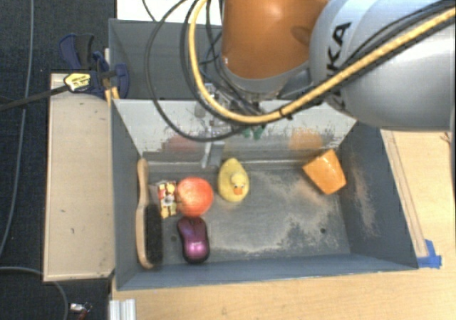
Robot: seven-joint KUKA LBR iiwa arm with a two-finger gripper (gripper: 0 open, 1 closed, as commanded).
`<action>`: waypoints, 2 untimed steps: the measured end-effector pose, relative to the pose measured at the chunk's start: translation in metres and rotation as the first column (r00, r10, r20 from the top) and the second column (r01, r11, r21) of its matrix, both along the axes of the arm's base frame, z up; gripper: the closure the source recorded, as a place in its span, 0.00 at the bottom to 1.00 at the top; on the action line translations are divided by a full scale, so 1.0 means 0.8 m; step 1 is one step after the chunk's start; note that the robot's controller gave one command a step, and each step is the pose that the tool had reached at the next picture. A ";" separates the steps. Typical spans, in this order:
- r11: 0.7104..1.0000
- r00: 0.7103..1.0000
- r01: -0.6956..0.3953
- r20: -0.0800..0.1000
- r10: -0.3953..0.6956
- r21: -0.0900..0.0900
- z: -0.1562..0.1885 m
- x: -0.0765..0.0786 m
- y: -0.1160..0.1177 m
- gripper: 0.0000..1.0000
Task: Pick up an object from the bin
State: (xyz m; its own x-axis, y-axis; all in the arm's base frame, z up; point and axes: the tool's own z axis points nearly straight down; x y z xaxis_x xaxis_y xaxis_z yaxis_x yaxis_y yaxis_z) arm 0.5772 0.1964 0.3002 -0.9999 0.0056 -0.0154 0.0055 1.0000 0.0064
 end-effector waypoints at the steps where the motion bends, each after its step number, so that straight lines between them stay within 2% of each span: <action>1: 1.000 0.999 0.023 -0.025 -0.023 -0.008 -0.112 0.008 0.010 0.00; 2: 1.000 1.000 -0.012 0.008 0.011 0.003 -0.085 0.002 0.039 0.00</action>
Offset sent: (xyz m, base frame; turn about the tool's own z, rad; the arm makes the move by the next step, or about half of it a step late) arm 0.0008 0.0302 -0.0700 -0.0058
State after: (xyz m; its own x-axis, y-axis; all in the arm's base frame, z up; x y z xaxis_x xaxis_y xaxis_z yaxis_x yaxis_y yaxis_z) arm 0.5787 0.2278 0.2322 -0.9997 -0.0058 -0.0238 -0.0060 0.9999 0.0091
